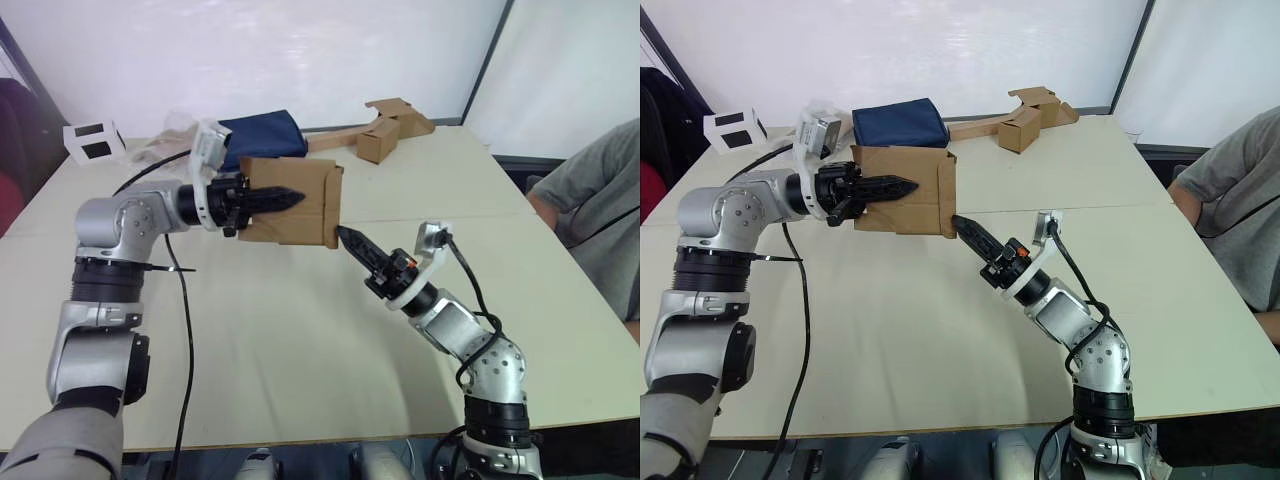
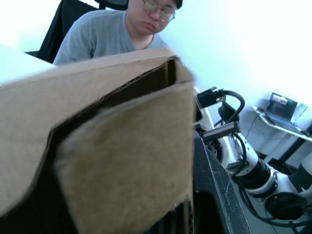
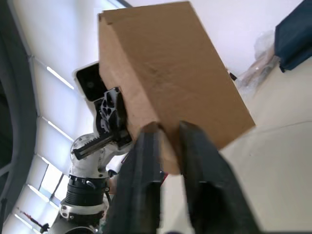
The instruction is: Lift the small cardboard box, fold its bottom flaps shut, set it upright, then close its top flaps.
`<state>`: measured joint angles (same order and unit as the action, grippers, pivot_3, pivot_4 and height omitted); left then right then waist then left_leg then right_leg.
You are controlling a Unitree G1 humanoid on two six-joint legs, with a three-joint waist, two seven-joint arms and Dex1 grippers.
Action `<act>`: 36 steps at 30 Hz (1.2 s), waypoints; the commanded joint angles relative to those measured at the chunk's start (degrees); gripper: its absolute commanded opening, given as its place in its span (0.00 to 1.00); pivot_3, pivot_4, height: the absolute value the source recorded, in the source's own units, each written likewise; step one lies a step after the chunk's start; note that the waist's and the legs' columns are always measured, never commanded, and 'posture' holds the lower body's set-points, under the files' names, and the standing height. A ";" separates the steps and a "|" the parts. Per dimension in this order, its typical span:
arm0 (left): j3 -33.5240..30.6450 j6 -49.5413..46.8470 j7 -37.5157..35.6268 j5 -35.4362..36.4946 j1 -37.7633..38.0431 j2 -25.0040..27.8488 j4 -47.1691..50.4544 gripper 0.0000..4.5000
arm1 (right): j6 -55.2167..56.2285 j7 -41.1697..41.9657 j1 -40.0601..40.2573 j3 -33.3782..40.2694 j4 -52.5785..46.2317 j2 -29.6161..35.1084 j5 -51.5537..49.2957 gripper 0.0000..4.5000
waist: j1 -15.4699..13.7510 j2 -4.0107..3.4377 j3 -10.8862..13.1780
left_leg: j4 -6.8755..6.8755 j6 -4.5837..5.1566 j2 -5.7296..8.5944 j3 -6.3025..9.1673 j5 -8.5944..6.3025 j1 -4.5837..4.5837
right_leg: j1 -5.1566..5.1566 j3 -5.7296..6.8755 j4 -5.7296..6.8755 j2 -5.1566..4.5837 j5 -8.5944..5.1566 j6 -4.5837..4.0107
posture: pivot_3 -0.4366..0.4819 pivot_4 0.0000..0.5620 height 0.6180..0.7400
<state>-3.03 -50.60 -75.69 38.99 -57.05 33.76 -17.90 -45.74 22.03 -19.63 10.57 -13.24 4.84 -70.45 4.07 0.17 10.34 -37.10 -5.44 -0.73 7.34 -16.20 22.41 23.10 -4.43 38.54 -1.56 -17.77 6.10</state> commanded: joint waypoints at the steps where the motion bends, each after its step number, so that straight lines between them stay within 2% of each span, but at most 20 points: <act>1: -1.47 0.33 -0.03 0.94 -1.07 0.47 1.05 0.00 | 1.18 0.12 -0.19 -0.36 -0.82 -0.37 0.03 0.03 | 0.00 0.00 0.00 | 0.00 0.00 0.00 0.00 0.00 0.00 | 0.00 0.00 0.00 0.00 0.00 0.00 | 0.48 0.27 1.00; 7: -1.49 0.33 0.17 0.92 -0.97 0.48 0.85 0.00 | 4.68 0.03 -0.14 -0.03 -0.41 -0.43 3.45 0.03 | -0.01 0.00 0.00 | 0.00 0.00 0.00 0.00 0.00 0.00 | 0.00 0.00 0.00 0.00 0.00 0.00 | 0.48 0.27 1.00; 10: -1.54 0.27 0.21 0.93 -0.96 0.59 0.76 0.00 | 5.28 0.50 0.14 0.86 -0.11 -0.04 2.83 0.19 | -0.03 0.00 0.00 | 0.00 0.01 0.00 0.00 0.00 0.00 | 0.00 0.00 0.00 0.00 0.00 0.00 | 0.48 0.27 1.00; 15: -1.58 0.27 0.26 0.97 -0.98 0.54 0.67 0.00 | 5.06 -0.83 -0.44 2.69 1.52 -0.64 0.20 0.65 | 0.00 0.00 0.00 | 0.00 0.01 0.00 0.00 -0.01 0.00 | 0.00 0.00 0.00 0.00 0.00 0.00 | 0.48 0.27 1.00; 19: -1.57 0.34 0.31 0.95 -1.00 0.54 0.60 0.00 | 4.60 -1.88 -0.45 3.60 1.83 -1.70 -3.02 0.65 | 0.00 0.00 0.00 | 0.00 0.00 0.00 0.00 0.00 0.00 | 0.00 0.00 0.00 0.00 0.00 0.00 | 0.48 0.27 1.00; 23: -1.61 0.40 0.39 0.90 -1.03 0.59 0.52 0.00 | 4.94 -1.88 0.58 2.34 0.98 -2.10 -2.12 0.65 | -0.01 0.00 0.00 | 0.00 0.01 0.00 0.00 0.00 0.00 | 0.00 0.00 0.00 0.00 0.00 0.00 | 0.48 0.27 1.00; 26: -1.58 0.49 0.38 0.84 -1.10 0.55 0.35 0.00 | 5.43 -1.82 0.64 1.68 0.93 -2.21 -1.53 0.49 | 0.00 0.00 0.00 | 0.00 0.01 0.00 0.00 0.00 0.00 | 0.00 0.00 0.00 0.00 0.00 0.00 | 0.48 0.27 1.00; 29: -1.55 0.52 0.36 0.84 -1.12 0.56 0.31 0.00 | 5.68 -1.68 0.59 1.27 0.91 -2.16 -1.36 0.23 | 0.01 0.00 0.00 | 0.00 0.02 0.00 0.00 -0.01 0.00 | 0.00 0.00 0.00 0.01 0.00 0.00 | 0.48 0.27 1.00; 36: -1.51 0.69 0.35 0.75 -1.14 0.53 0.13 0.00 | 5.77 -1.25 0.28 1.09 0.57 -2.32 -1.68 0.23 | 0.00 0.00 0.00 | 0.00 0.07 0.00 0.00 -0.04 0.00 | 0.00 0.00 0.00 0.00 0.00 0.00 | 0.48 0.27 1.00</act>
<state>-3.03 -50.65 -75.14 39.12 -57.06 33.76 -18.14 -40.70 20.10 -18.51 11.62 -10.54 2.84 -71.11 4.07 0.17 10.34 -37.10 -5.37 -0.73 7.34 -16.24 22.41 23.10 -4.43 38.54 -1.55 -17.77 6.10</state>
